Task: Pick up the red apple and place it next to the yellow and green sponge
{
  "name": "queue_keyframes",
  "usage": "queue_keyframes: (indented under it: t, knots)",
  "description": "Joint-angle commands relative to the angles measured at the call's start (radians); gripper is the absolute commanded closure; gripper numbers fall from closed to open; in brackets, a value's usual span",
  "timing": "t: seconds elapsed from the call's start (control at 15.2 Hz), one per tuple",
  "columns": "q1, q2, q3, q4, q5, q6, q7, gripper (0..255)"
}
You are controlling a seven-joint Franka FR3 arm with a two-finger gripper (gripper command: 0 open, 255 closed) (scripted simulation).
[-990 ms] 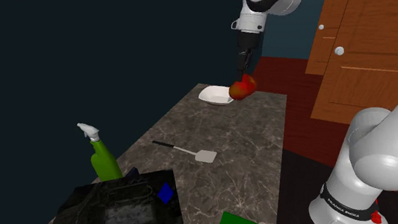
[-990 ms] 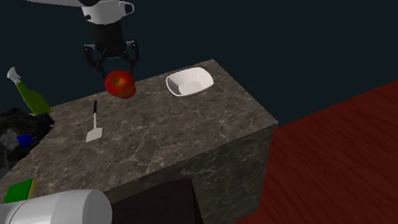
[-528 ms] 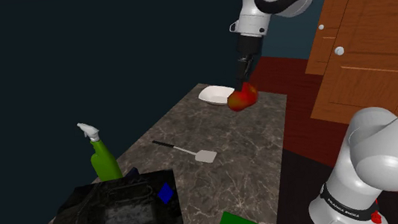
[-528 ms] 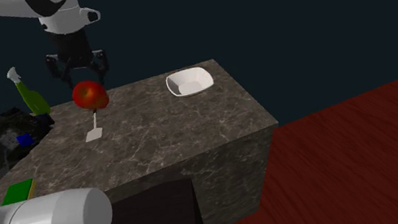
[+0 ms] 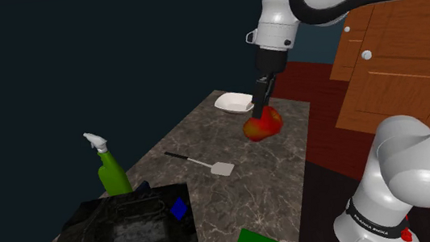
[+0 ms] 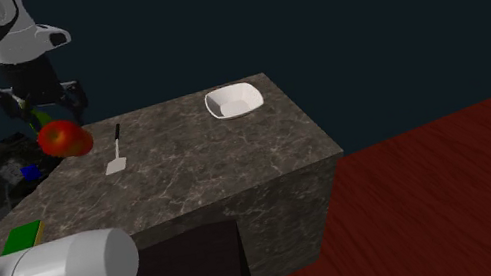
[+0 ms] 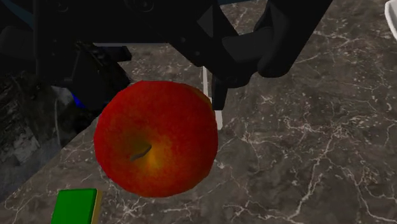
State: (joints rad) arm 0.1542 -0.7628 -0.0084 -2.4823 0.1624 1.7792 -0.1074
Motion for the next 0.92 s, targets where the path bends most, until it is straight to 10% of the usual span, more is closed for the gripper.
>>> queue_keyframes:
  t: [0.0,0.86]
  knots:
    - [0.019,-0.026,0.042,-0.011,0.027,-0.007,0.049,255]
    - [0.149,-0.059,0.343,0.000,0.218,0.021,0.366,255]
